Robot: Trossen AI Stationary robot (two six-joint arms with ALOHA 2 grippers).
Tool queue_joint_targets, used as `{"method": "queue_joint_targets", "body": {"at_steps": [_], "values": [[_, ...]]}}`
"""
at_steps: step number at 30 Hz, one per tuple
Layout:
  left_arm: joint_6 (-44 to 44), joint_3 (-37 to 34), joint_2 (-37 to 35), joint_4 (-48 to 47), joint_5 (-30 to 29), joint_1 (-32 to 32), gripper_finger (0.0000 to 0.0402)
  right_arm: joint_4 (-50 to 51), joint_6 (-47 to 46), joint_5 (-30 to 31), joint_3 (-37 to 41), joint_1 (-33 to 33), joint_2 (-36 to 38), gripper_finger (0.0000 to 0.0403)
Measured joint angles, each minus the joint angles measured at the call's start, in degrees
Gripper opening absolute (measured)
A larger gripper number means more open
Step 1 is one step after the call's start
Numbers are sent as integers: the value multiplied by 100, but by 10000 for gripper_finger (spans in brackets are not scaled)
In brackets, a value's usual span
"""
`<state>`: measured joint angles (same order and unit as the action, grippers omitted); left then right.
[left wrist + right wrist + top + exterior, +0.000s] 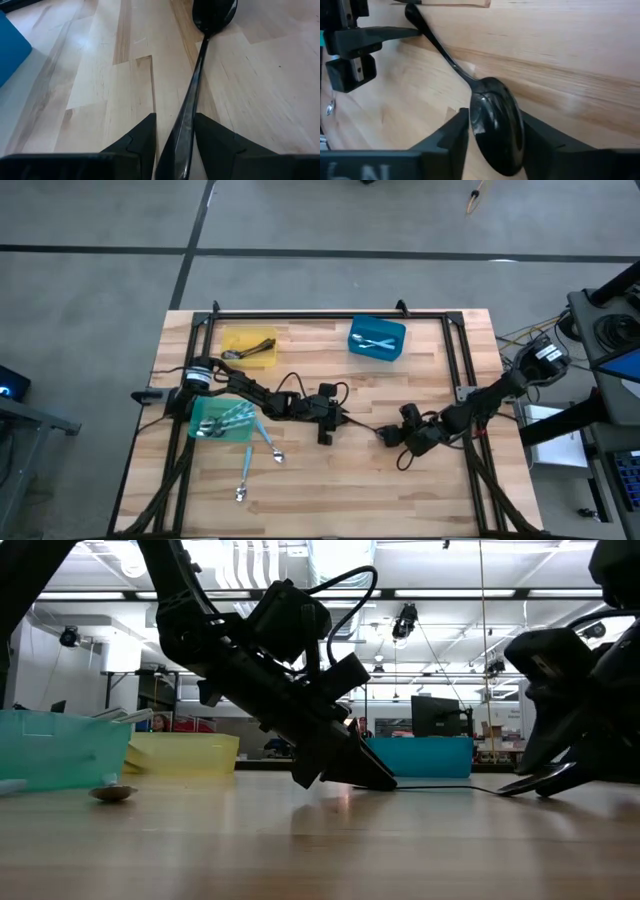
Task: Sort silverware by color (type)
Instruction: Put the black spoon into the yellow bin
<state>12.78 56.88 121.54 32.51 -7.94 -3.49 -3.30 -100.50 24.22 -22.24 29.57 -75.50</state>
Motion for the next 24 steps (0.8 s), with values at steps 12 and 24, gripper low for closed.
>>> {"method": "queue_joint_targets", "body": {"at_steps": [12, 24], "values": [[-36, -4, -58, -36, -2, 0, 115, 8, 439, 294, 2, -1, 43, 10], [784, -14, -1224, -1276, -34, 46, 116, 2636, 2366, 375, -1350, -397, 597, 9]]}}
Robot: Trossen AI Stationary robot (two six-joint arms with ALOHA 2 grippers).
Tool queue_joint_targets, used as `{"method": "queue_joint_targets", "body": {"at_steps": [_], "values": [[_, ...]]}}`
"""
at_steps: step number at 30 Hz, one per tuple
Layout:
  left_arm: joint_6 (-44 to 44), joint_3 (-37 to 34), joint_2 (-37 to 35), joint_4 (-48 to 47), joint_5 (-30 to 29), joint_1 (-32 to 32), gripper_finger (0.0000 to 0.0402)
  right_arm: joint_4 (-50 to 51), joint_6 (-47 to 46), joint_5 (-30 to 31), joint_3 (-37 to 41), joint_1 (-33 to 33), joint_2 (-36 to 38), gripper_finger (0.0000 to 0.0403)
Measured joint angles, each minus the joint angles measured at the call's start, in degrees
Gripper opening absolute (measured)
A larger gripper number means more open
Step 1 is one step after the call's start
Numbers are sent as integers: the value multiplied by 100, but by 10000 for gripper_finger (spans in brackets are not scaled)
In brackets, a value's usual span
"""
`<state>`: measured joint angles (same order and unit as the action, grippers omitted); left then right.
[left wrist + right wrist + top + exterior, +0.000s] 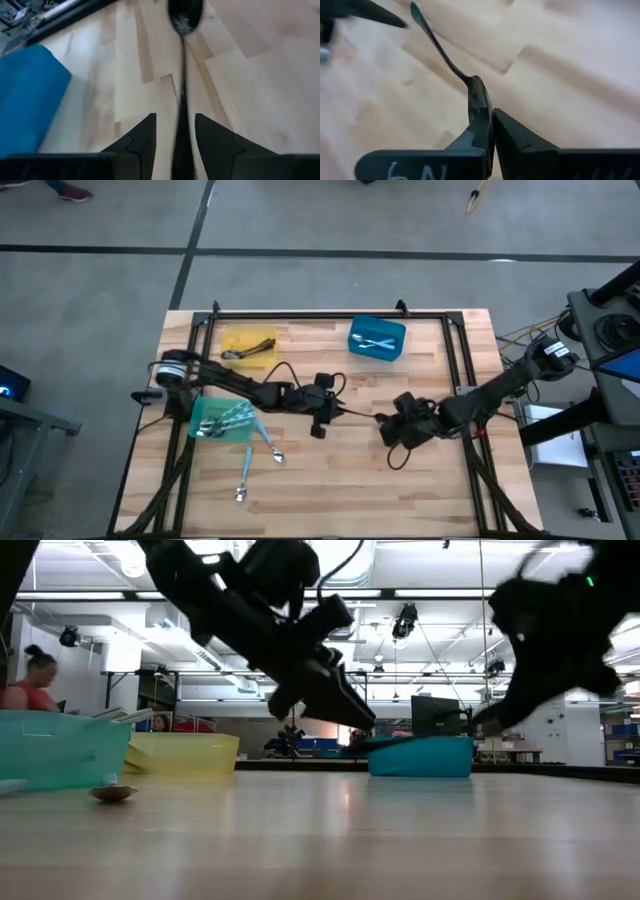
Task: Sort silverware by color (type)
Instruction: Put the black spoon into the yellow bin
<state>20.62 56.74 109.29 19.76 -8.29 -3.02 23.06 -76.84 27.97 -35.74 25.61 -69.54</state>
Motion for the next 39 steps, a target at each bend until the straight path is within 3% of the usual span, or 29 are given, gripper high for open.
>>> {"method": "queue_joint_targets", "body": {"at_steps": [5, 15, 21, 24, 29, 39], "values": [[138, 5, -449, -767, -31, 74, 116, 1947, 877, 43, -1247, -210, -62, 9], [460, 9, -1454, -1272, 42, 146, 115, 3917, 3395, 76, -3519, -704, -988, 9], [-85, 12, -1822, -1345, 948, 258, 114, 5070, 4538, 223, -4784, -882, -2053, 8], [-463, 12, -1783, -1375, 1083, 277, 114, 5575, 4848, 528, -5367, -918, -2574, 8], [-856, -28, -1475, -1442, 1057, 277, 114, 5881, 5370, 676, -6075, -1010, -3129, 8], [-1372, -32, -901, -1336, -1, 281, 114, 5911, 5995, 795, -6936, -1054, -3333, 8]]}}
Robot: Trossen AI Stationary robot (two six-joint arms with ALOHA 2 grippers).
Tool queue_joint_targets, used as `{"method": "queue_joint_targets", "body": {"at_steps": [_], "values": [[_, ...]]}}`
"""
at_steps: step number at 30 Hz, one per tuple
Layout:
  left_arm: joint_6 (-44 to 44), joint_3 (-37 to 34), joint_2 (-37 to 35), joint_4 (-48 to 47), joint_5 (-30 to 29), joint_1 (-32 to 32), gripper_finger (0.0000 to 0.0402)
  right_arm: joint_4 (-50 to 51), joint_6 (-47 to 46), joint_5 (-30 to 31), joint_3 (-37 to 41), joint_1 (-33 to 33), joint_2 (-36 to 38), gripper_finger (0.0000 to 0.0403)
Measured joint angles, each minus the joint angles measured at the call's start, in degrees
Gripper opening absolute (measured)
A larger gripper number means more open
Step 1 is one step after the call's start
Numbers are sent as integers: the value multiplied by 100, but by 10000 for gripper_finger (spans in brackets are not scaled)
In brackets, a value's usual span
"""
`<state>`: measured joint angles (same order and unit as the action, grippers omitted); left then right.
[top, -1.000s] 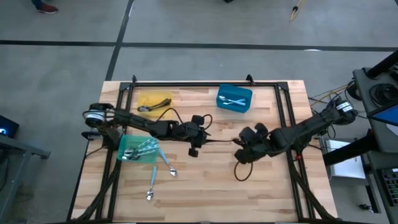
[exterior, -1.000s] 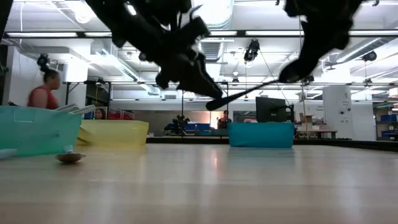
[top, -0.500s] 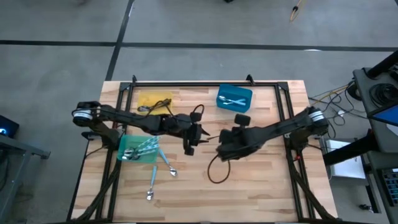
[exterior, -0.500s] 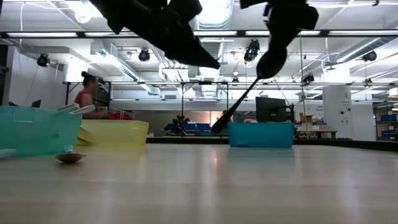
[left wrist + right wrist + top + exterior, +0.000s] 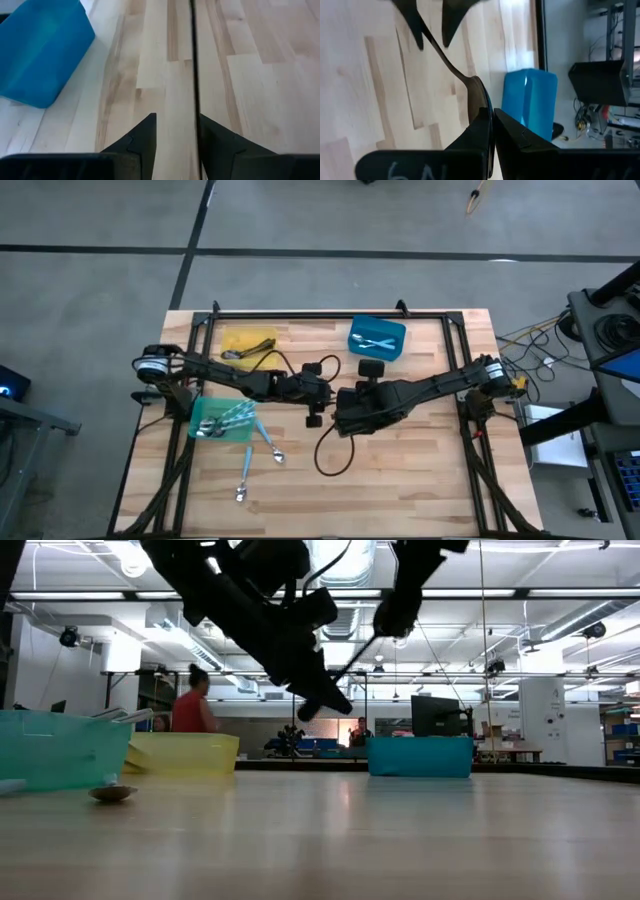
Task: Sort silverware by color (type)
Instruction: Put the black spoon into the yellow bin
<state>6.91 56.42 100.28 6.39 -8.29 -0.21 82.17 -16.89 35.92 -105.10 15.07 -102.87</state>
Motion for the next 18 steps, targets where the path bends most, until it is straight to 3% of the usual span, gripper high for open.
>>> {"method": "queue_joint_targets", "body": {"at_steps": [4, 9, 18], "values": [[-12, 0, 84, 112, -9, -7, 99, -15, 168, 17, -262, -11, 0, 8], [-62, 0, 28, 349, -12, -21, 13, -67, 339, 35, -350, -24, 0, 8], [224, 0, -1, 1123, -28, -213, 0, -334, 191, 9, -348, -94, 4, 24]]}}
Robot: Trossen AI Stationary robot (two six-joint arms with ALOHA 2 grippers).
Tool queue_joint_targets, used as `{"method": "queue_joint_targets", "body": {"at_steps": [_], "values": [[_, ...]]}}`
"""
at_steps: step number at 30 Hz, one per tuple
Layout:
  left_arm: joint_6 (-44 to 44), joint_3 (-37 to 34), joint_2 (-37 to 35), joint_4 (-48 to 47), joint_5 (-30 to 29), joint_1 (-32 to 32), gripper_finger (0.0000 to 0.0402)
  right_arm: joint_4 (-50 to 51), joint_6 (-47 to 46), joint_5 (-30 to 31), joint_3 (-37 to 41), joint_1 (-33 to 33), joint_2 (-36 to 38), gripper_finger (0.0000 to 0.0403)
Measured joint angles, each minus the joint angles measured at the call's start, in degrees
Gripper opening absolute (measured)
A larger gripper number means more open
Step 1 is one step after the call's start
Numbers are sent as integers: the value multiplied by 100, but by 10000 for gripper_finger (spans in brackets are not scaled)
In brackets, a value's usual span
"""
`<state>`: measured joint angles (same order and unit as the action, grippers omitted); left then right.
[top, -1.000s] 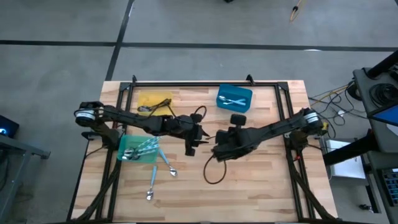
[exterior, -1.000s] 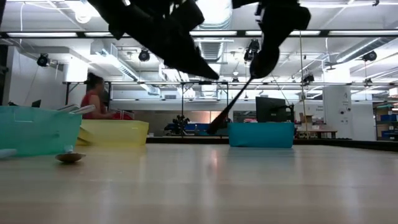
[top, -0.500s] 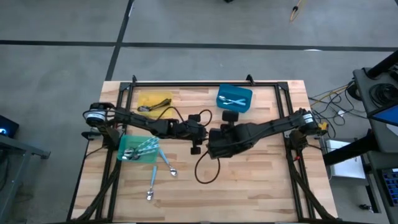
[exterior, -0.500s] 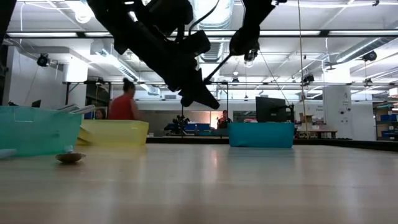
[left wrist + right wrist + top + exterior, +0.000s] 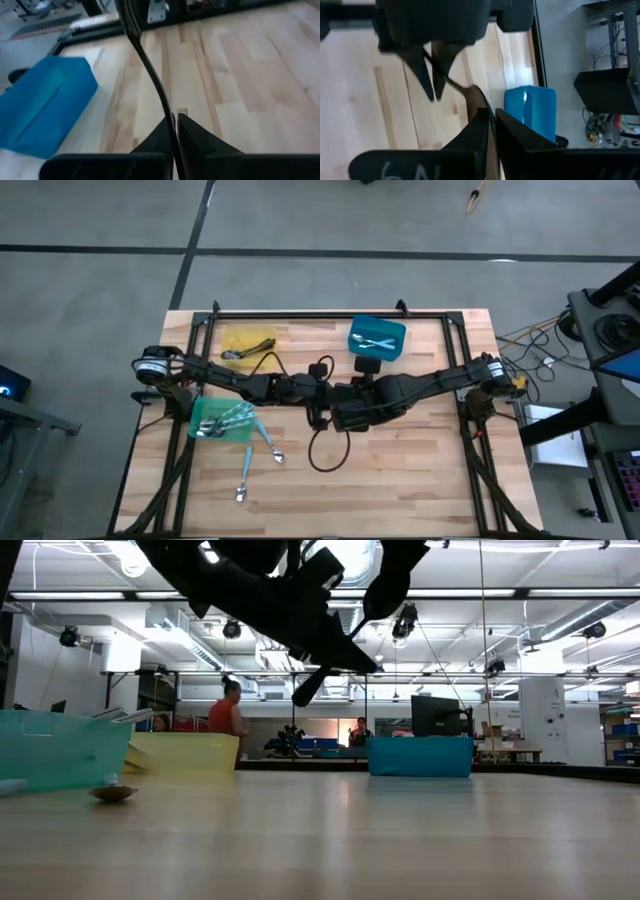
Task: Sort silverware by color (type)
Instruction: Put the black spoon into the yellow bin
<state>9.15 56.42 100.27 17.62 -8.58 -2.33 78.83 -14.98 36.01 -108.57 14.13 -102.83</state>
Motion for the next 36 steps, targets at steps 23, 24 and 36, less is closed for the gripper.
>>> {"method": "queue_joint_targets", "body": {"at_steps": [23, 24, 36], "values": [[-669, -991, -7, 3557, 370, -3, 0, -518, -51, 47, -707, -20, 827, 56], [-667, -1000, -7, 3681, 372, -4, 0, -593, 18, 49, -711, -20, 913, 56], [-664, -900, -9, 4453, 660, -4, 0, -938, 461, -2, -640, -20, 1010, 52]]}}
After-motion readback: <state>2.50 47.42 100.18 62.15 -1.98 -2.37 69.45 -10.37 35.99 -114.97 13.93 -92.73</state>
